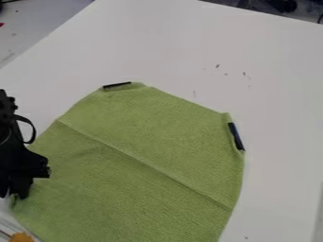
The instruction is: Fold the cloth from bottom left to top right
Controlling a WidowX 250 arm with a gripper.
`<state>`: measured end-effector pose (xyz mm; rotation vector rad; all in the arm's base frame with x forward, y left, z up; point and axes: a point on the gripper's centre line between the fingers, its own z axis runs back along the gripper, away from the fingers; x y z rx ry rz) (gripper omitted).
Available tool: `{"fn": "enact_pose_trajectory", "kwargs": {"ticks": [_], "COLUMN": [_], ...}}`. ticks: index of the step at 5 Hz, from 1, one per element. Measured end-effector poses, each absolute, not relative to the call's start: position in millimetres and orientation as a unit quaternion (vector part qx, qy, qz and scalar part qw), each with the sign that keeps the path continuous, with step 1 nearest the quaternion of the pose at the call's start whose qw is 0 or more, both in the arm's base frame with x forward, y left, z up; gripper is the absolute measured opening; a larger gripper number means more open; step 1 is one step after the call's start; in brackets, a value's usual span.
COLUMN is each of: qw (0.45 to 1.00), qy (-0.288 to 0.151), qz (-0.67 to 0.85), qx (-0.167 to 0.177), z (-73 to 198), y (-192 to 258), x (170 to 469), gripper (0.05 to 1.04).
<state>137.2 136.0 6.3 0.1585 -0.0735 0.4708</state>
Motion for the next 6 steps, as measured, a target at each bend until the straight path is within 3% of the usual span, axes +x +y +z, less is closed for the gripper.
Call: {"fn": "enact_pose_trajectory", "kwargs": {"ticks": [1, 2, 4, 5, 6], "qw": [0.969, 0.97, 0.972, 0.976, 0.982], "qy": [-0.029, -0.026, -0.016, -0.013, 0.002], "qz": [0.232, 0.224, 0.185, 0.16, 0.137], "qx": [0.078, 0.089, 0.142, 0.145, 0.126], "z": [8, 18, 61, 69, 60], "y": [133, 134, 121, 101, 75], "x": [139, 144, 175, 202, 229], "gripper": [0.158, 0.075, 0.066, 0.066, 0.066]}}
